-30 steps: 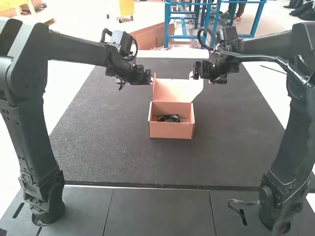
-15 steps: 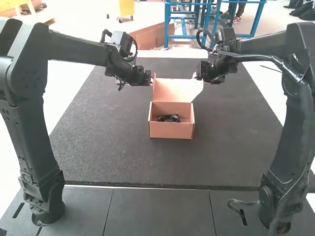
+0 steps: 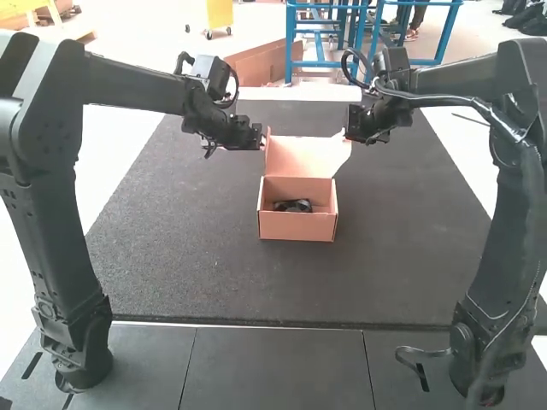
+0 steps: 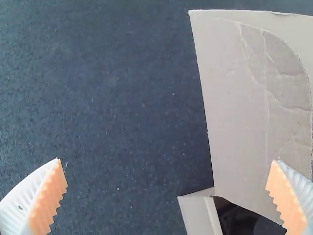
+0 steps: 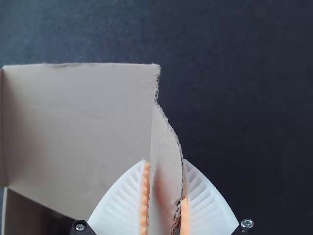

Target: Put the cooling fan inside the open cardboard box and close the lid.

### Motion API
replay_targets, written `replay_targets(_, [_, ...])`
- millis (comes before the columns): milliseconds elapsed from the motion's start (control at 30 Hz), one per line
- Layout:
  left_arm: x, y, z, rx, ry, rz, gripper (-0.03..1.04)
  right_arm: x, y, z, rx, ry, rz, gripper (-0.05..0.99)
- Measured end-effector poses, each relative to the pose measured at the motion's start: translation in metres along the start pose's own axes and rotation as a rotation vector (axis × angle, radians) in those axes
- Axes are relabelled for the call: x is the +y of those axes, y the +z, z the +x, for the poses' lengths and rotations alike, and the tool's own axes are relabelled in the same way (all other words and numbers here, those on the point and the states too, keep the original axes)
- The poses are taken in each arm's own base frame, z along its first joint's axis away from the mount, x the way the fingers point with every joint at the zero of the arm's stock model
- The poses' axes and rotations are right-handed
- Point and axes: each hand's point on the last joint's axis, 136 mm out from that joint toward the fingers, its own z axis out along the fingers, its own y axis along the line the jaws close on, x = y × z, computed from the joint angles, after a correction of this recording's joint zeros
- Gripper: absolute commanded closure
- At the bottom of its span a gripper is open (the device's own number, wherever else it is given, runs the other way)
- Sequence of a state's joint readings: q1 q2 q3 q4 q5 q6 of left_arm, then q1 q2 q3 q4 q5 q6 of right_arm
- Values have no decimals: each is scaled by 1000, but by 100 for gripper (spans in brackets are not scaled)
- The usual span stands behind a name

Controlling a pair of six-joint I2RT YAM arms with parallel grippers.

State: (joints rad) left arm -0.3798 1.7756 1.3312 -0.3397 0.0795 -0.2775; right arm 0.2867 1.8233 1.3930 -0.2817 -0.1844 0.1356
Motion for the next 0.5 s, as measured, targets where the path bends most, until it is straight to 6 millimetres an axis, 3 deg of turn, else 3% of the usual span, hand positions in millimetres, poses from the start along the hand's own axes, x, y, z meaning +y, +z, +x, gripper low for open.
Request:
replay_targets(233, [0, 0, 1, 4, 0, -1, 4, 0, 0, 0, -1, -1, 0, 89])
replay_targets(500, [1, 0, 3, 12, -1, -2, 4, 0, 0, 0, -2, -1, -1, 93])
